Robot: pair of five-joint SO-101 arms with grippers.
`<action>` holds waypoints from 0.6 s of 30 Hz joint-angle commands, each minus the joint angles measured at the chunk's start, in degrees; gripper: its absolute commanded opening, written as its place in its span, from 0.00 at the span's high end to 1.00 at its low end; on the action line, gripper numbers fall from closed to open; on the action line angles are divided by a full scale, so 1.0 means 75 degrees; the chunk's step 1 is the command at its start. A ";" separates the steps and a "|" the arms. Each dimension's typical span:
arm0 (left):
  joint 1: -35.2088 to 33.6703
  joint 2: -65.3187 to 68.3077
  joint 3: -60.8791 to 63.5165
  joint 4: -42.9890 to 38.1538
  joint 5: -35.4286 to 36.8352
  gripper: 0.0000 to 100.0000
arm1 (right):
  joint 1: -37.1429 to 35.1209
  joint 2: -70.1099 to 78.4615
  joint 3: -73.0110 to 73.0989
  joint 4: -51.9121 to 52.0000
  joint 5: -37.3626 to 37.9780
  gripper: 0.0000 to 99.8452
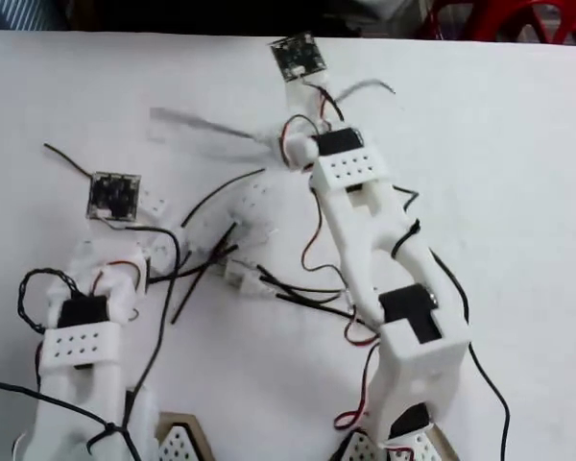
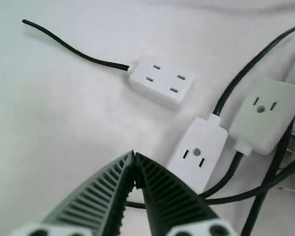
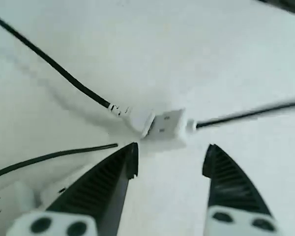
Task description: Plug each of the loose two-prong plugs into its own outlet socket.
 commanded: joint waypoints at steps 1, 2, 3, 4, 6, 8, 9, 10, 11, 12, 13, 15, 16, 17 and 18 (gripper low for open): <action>-0.0428 -0.0193 -0.0117 -0.0305 -0.0035 0.98 | -0.0334 -0.1002 -0.0387 0.1166 -0.0023 0.87; -0.0440 -0.0193 -0.0117 -0.0305 -0.0035 0.98 | -0.0416 -0.1119 -0.0387 0.1471 -0.0023 0.88; -0.0451 -0.0193 -0.0117 -0.0305 -0.0035 0.98 | -0.0510 -0.1225 -0.0387 0.1788 -0.0012 0.89; -0.0451 -0.0193 -0.0117 -0.0305 -0.0035 0.98 | -0.0592 -0.1319 -0.0387 0.2116 -0.0012 0.89; -0.0451 -0.0193 -0.0117 -0.0305 -0.0035 0.98 | -0.0768 -0.1424 -0.0387 0.2725 0.0012 0.88; -0.0451 -0.0193 -0.0117 -0.0305 -0.0035 0.98 | -0.0990 -0.1436 -0.0387 0.3276 0.0422 0.85; -0.0451 -0.0193 -0.0117 -0.0305 -0.0035 0.98 | -0.1119 -0.1436 -0.0375 0.3546 0.0891 0.84; -0.0451 -0.0193 -0.0117 -0.0305 -0.0035 0.98 | -0.1237 -0.1424 -0.0363 0.3768 0.1407 0.83; -0.0451 -0.0193 -0.0117 -0.0305 -0.0035 0.98 | -0.1330 -0.1424 -0.0258 0.3909 0.1875 0.83; -0.0451 -0.0193 -0.0117 -0.0305 -0.0035 0.98 | -0.1412 -0.1436 -0.0094 0.3968 0.2274 0.82; -0.0451 -0.0193 -0.0117 -0.0305 -0.0035 0.98 | -0.1471 -0.1436 0.0105 0.3956 0.2590 0.82; -0.0440 -0.0193 -0.0105 -0.0305 -0.0035 0.98 | -0.1600 -0.1424 0.0516 0.3874 0.3036 0.81; -0.0428 -0.0193 -0.0105 -0.0305 -0.0035 0.98 | -0.1659 -0.1424 0.0774 0.3686 0.3212 0.81; -0.0428 -0.0193 -0.0105 -0.0305 -0.0035 0.98 | -0.1670 -0.1424 0.1043 0.3464 0.3352 0.81; -0.0428 -0.0193 -0.0105 -0.0305 -0.0035 0.98 | -0.1705 -0.1424 0.1289 0.3218 0.3470 0.81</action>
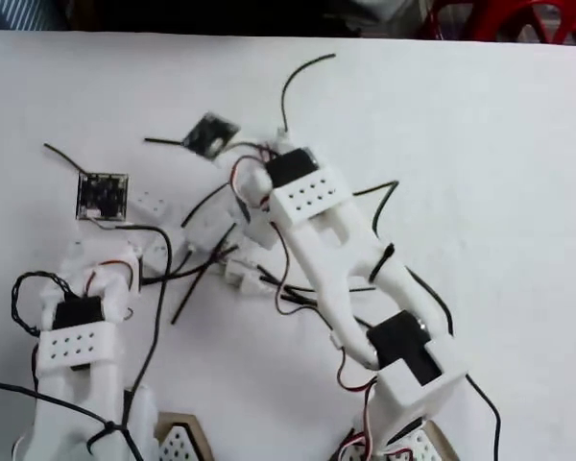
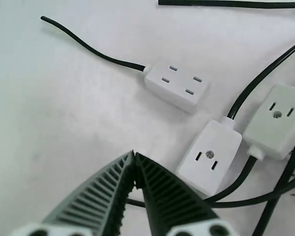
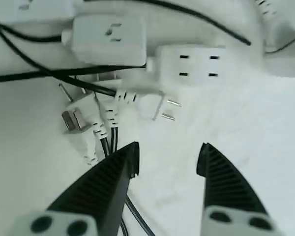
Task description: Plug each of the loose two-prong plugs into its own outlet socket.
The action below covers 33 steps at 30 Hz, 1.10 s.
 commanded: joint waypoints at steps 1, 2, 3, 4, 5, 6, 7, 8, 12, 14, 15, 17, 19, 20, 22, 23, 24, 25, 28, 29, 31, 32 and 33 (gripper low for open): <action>-0.0053 -0.0193 -0.0105 -0.0188 -0.0035 0.98 | -0.0135 -0.0404 0.0621 -0.0721 0.0598 0.81; -0.0041 -0.0193 -0.0105 -0.0188 -0.0035 0.98 | -0.0135 -0.0404 0.0867 -0.0944 0.0774 0.81; -0.0041 -0.0182 -0.0105 -0.0188 -0.0035 0.98 | -0.0147 -0.0404 0.1125 -0.1178 0.0926 0.81; -0.0041 -0.0182 -0.0105 -0.0188 -0.0035 0.98 | -0.0205 -0.0404 0.1336 -0.1436 0.1043 0.81; -0.0041 -0.0182 -0.0105 -0.0188 -0.0035 0.98 | -0.0240 -0.0404 0.1536 -0.1670 0.1125 0.81; -0.0041 -0.0170 -0.0105 -0.0188 -0.0035 0.98 | -0.0299 -0.0404 0.1700 -0.1881 0.1149 0.81; -0.0041 -0.0170 -0.0105 -0.0188 -0.0035 0.98 | -0.0311 -0.0393 0.1829 -0.2092 0.1160 0.81; -0.0041 -0.0170 -0.0105 -0.0188 -0.0035 0.98 | -0.0393 -0.0393 0.1946 -0.2315 0.1160 0.81; -0.0041 -0.0158 -0.0105 -0.0188 -0.0035 0.98 | -0.0639 -0.0205 0.2180 -0.2819 0.1137 0.81; -0.0041 -0.0158 -0.0105 -0.0188 -0.0035 0.98 | -0.0686 0.0205 0.2016 -0.2901 0.1125 0.81; -0.0041 -0.0158 -0.0105 -0.0188 -0.0035 0.98 | -0.0686 0.0486 0.1864 -0.2925 0.1125 0.81; -0.0041 -0.0158 -0.0105 -0.0188 -0.0035 0.98 | -0.0615 0.1037 0.1395 -0.2878 0.1125 0.81; -0.0041 -0.0147 -0.0105 -0.0188 -0.0035 0.98 | -0.0440 0.1483 0.0985 -0.2866 0.1114 0.81; -0.0041 -0.0147 -0.0094 -0.0188 -0.0035 0.98 | -0.0369 0.1659 0.0821 -0.2866 0.1114 0.81; -0.0041 -0.0147 -0.0094 -0.0188 -0.0035 0.98 | -0.0287 0.1916 0.0610 -0.2866 0.1114 0.85; -0.0041 -0.0147 -0.0094 -0.0188 -0.0035 0.98 | -0.0287 0.1963 0.0551 -0.2866 0.1114 0.88; -0.0041 -0.0147 -0.0094 -0.0188 -0.0035 0.98 | -0.0287 0.1963 0.0539 -0.2866 0.1114 0.91; -0.0041 -0.0147 -0.0094 -0.0188 -0.0035 0.98 | -0.0287 0.1963 0.0539 -0.2866 0.1114 0.93; -0.0041 -0.0147 -0.0094 -0.0188 -0.0035 0.98 | -0.0275 0.1952 0.0504 -0.2866 0.1114 0.99; -0.0041 -0.0147 -0.0094 -0.0188 -0.0035 0.98 | -0.0275 0.1952 0.0504 -0.2866 0.1114 0.98; -0.0041 -0.0147 -0.0094 -0.0188 -0.0035 0.98 | -0.0205 0.1940 0.0504 -0.2854 0.1114 0.98; -0.0041 -0.0147 -0.0094 -0.0188 -0.0035 0.98 | -0.0158 0.1881 0.0504 -0.2772 0.1114 0.98; -0.0041 -0.0147 -0.0094 -0.0188 -0.0035 0.98 | -0.0111 0.1788 0.0504 -0.2667 0.1114 0.98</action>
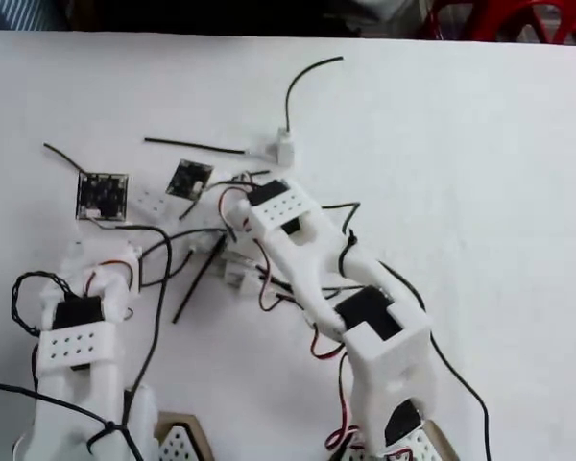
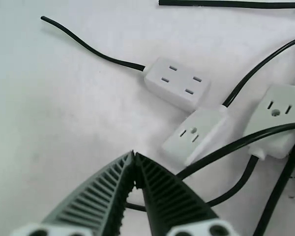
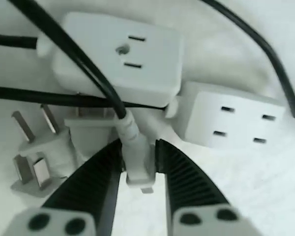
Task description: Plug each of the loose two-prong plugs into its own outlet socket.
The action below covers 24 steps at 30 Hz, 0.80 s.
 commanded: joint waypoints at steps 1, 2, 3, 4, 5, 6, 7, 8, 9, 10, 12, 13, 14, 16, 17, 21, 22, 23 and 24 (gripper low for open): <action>-0.0041 -0.0147 -0.0094 -0.0188 -0.0035 0.98 | 0.0264 -0.0334 -0.0176 0.0334 -0.0012 0.98; -0.0041 -0.0147 -0.0094 -0.0188 -0.0035 0.98 | 0.0358 -0.0498 -0.0176 0.0510 -0.0012 0.98; -0.0041 -0.0147 -0.0094 -0.0188 -0.0035 0.98 | 0.0440 -0.0674 -0.0176 0.0709 -0.0023 0.98; -0.0041 -0.0147 -0.0094 -0.0188 -0.0035 0.98 | 0.0533 -0.0862 -0.0176 0.0920 -0.0117 0.98; -0.0041 -0.0147 -0.0094 -0.0188 -0.0035 0.98 | 0.0651 -0.1061 -0.0176 0.1119 -0.0316 0.98; -0.0041 -0.0147 -0.0094 -0.0188 -0.0035 0.98 | 0.0779 -0.1237 -0.0176 0.1295 -0.0504 0.98; -0.0041 -0.0147 -0.0094 -0.0188 -0.0035 0.98 | 0.0897 -0.1389 -0.0176 0.1495 -0.0633 0.98; -0.0041 -0.0147 -0.0094 -0.0188 -0.0035 0.98 | 0.1037 -0.1506 -0.0176 0.1694 -0.0727 0.98; -0.0029 -0.0147 -0.0094 -0.0188 -0.0035 0.98 | 0.1166 -0.1600 -0.0152 0.1870 -0.0762 0.98; -0.0029 -0.0147 -0.0094 -0.0188 -0.0035 0.98 | 0.1284 -0.1623 -0.0141 0.2045 -0.0762 0.98; -0.0029 -0.0147 -0.0094 -0.0188 -0.0035 0.98 | 0.1553 -0.1565 -0.0141 0.2327 -0.0762 0.98; -0.0029 -0.0147 -0.0094 -0.0188 -0.0035 0.98 | 0.1694 -0.1506 -0.0141 0.2397 -0.0762 0.98; -0.0029 -0.0147 -0.0094 -0.0188 -0.0035 0.98 | 0.1858 -0.1412 -0.0141 0.2421 -0.0762 0.98; -0.0029 -0.0147 -0.0094 -0.0164 -0.0035 0.98 | 0.2151 -0.1190 -0.0152 0.2421 -0.0762 0.98; -0.0029 -0.0147 -0.0094 -0.0164 -0.0035 0.98 | 0.2268 -0.1049 -0.0164 0.2421 -0.0750 0.98; -0.0029 -0.0147 -0.0094 -0.0164 -0.0035 0.98 | 0.2432 -0.0627 -0.0176 0.2479 -0.0785 0.96; -0.0029 -0.0147 -0.0094 -0.0164 -0.0035 0.98 | 0.2432 -0.0568 -0.0176 0.2538 -0.0797 0.94; -0.0029 -0.0147 -0.0094 -0.0164 -0.0035 0.98 | 0.2421 -0.0533 -0.0176 0.2632 -0.0809 0.91; -0.0029 -0.0147 -0.0094 -0.0164 -0.0035 0.98 | 0.2409 -0.0522 -0.0176 0.2714 -0.0809 0.89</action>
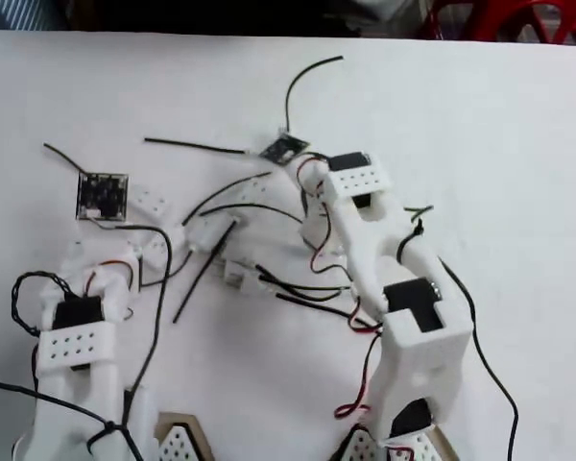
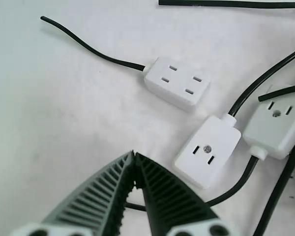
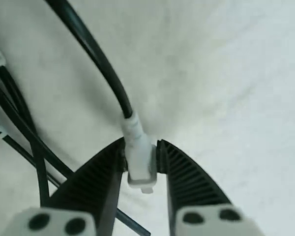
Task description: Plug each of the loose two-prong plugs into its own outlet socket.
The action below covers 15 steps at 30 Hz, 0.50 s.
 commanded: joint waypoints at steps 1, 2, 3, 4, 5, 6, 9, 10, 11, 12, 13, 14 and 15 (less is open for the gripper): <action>-0.0029 -0.0147 -0.0094 -0.0164 -0.0035 0.98 | 0.0064 -0.0076 -0.0188 0.0287 -0.0082 0.88; -0.0029 -0.0147 -0.0094 -0.0164 -0.0035 0.98 | 0.0064 -0.0076 -0.0199 0.0287 -0.0082 0.87; -0.0029 -0.0147 -0.0094 -0.0164 -0.0035 0.98 | 0.0053 -0.0076 -0.0199 0.0252 -0.0082 0.87; -0.0029 -0.0147 -0.0094 -0.0164 -0.0035 0.98 | 0.0053 -0.0076 -0.0199 0.0217 -0.0082 0.88; -0.0029 -0.0147 -0.0094 -0.0164 -0.0035 0.98 | 0.0041 -0.0076 -0.0211 0.0193 -0.0082 0.88; -0.0029 -0.0147 -0.0094 -0.0164 -0.0035 0.98 | 0.0041 -0.0076 -0.0211 0.0147 -0.0082 0.88; -0.0029 -0.0147 -0.0094 -0.0164 -0.0035 0.98 | 0.0041 -0.0053 -0.0293 0.0064 -0.0082 0.88; -0.0029 -0.0147 -0.0094 -0.0164 -0.0035 0.98 | 0.0053 -0.0018 -0.0375 0.0088 -0.0082 0.88; -0.0029 -0.0147 -0.0094 -0.0164 -0.0035 0.98 | 0.0064 -0.0018 -0.0422 0.0100 -0.0082 0.88; -0.0029 -0.0147 -0.0094 -0.0164 -0.0035 0.98 | 0.0064 -0.0018 -0.0469 0.0100 -0.0082 0.88; -0.0029 -0.0147 -0.0094 -0.0164 -0.0035 0.98 | 0.0076 -0.0053 -0.0516 0.0100 -0.0082 0.88; -0.0029 -0.0147 -0.0094 -0.0164 -0.0035 0.98 | 0.0064 -0.0064 -0.0563 0.0100 -0.0082 0.88; -0.0029 -0.0147 -0.0094 -0.0164 -0.0035 0.98 | 0.0053 -0.0064 -0.0586 0.0100 -0.0082 0.88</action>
